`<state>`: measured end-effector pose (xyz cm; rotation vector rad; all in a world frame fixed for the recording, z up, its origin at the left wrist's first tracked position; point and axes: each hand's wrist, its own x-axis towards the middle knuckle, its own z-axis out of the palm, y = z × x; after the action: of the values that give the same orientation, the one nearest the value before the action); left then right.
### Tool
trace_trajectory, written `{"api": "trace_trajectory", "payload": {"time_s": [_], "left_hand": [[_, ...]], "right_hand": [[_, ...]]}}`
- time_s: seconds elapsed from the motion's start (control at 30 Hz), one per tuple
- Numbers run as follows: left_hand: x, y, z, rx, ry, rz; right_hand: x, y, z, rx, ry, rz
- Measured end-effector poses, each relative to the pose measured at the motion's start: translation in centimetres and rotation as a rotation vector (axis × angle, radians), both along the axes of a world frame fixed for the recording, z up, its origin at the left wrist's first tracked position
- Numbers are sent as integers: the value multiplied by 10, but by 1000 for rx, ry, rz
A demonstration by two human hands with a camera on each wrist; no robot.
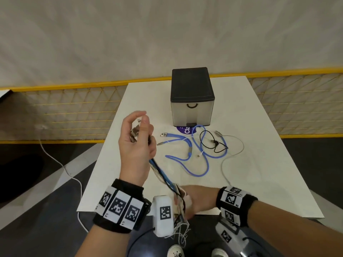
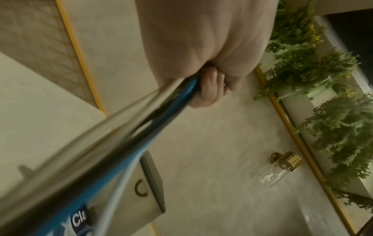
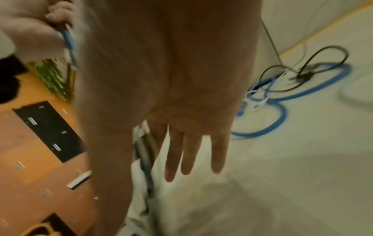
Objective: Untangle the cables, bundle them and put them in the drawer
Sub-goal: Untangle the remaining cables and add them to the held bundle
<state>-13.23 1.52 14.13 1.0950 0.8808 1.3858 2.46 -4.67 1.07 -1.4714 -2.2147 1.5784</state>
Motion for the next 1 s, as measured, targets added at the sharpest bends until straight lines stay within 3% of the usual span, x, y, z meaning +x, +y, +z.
{"api": "trace_trajectory", "payload": {"time_s": [0.07, 0.1, 0.17, 0.23, 0.3, 0.47, 0.63, 0.73, 0.83, 1.0], "left_hand": [[-7, 4, -2, -17, 47, -49], [-8, 4, -3, -33, 79, -69], [-5, 3, -9, -82, 148, -98], [2, 0, -19, -145, 197, -95], [10, -2, -28, -166, 209, -84], [23, 2, -34, -119, 221, -11], [20, 9, -41, -111, 209, 72], [15, 10, -46, -108, 207, 98], [13, 10, -49, -115, 169, 120], [26, 5, -48, -118, 160, 94]], "right_hand": [[23, 9, -8, -58, -141, 111], [34, 17, -7, -77, -125, 72], [56, 40, -8, 64, -84, -144], [74, 66, -15, 327, -190, -378], [84, 87, -28, 444, -338, -509], [91, 115, -67, 409, -565, -382], [91, 123, -81, 466, -548, -363], [86, 122, -65, 610, -361, -507], [71, 112, -17, 584, 14, -670], [41, 84, 73, 481, 672, -796]]}}
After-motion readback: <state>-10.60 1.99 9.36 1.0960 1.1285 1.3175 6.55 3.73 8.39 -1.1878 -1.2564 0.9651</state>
